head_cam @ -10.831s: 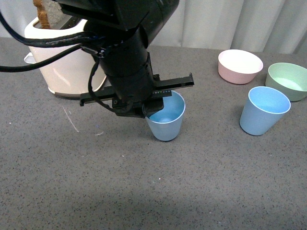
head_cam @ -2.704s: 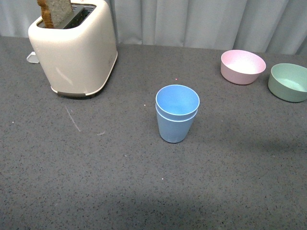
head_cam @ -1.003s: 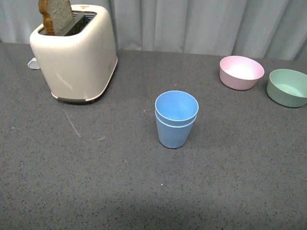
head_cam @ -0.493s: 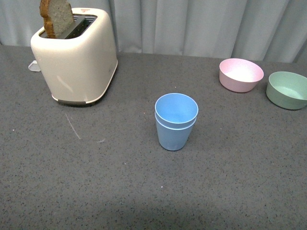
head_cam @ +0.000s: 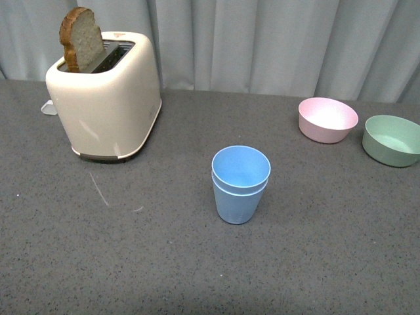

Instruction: Stack blue cups with both arms

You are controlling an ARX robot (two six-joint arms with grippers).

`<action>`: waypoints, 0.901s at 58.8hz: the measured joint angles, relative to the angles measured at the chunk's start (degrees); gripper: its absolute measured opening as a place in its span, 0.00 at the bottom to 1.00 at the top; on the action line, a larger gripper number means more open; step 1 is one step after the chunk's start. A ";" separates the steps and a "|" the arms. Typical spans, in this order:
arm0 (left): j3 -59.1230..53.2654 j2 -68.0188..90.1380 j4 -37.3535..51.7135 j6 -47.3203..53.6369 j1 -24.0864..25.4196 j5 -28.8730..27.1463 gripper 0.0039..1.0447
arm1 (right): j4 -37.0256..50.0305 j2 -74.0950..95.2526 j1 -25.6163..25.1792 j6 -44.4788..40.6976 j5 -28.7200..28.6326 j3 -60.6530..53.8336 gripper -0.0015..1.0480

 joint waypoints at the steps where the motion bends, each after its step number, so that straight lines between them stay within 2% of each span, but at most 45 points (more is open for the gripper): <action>1: -0.02 0.00 0.00 0.00 0.00 0.00 0.94 | -0.02 0.00 0.00 0.00 0.00 0.00 0.80; 5: 0.00 0.00 0.00 0.00 0.00 0.00 0.94 | 0.00 0.00 0.00 0.02 -0.02 0.00 0.91; 7: 0.00 0.00 0.00 0.00 0.00 0.00 0.94 | 0.00 0.00 0.00 0.09 -0.02 0.00 0.93; 11: -0.02 0.00 0.00 0.00 0.00 0.00 0.94 | 0.00 0.00 0.00 0.04 0.00 0.00 0.90; 53: -0.02 0.00 0.00 0.00 -0.02 0.00 0.94 | 0.00 0.00 0.00 0.04 0.00 0.00 0.91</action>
